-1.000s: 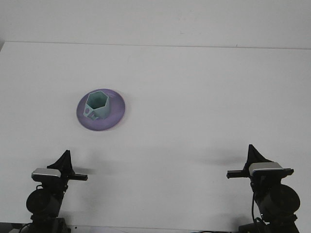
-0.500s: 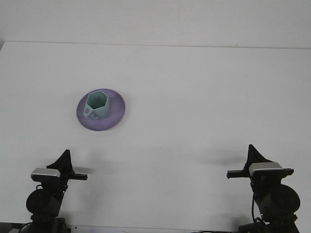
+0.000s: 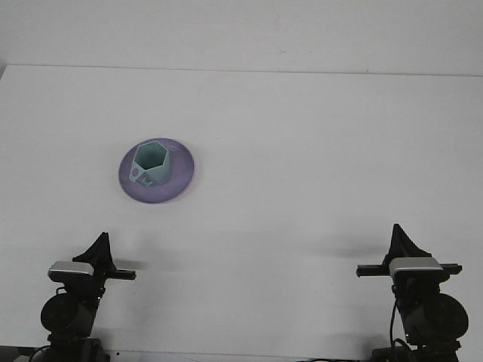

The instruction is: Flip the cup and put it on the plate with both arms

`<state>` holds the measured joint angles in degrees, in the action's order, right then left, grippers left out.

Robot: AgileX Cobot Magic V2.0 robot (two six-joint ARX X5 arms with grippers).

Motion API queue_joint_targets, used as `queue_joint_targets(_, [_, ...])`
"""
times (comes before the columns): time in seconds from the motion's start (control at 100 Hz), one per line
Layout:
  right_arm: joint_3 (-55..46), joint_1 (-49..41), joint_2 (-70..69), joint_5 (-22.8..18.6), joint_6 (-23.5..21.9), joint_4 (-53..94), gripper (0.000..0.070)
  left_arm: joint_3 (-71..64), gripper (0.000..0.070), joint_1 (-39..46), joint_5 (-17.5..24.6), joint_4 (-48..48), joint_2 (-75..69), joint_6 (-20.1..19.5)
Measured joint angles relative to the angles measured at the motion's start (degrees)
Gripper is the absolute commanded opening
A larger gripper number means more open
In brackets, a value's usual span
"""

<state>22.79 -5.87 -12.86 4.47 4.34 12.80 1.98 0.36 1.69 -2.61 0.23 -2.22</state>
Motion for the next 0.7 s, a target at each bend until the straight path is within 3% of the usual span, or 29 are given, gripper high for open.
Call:
queue_joint_targets(0.09, [-6.5,2.7,4.0,-4.0,3.4,-5.0,0.0001,0.0,0.0013,0.0,0.0,0.0,0.0,0.0])
queue_joint_targets(0.32, [-19.1,3.7,12.9,-4.4,7.2,-9.3,0.0001,0.0,0.0013,0.0,0.0,0.0,0.0,0.0])
queue_joint_targets(0.7, [-21.9,3.7,12.8,-4.7,7.6,-13.5,0.0001,0.0,0.0014,0.0,0.0,0.1,0.0,0.0])
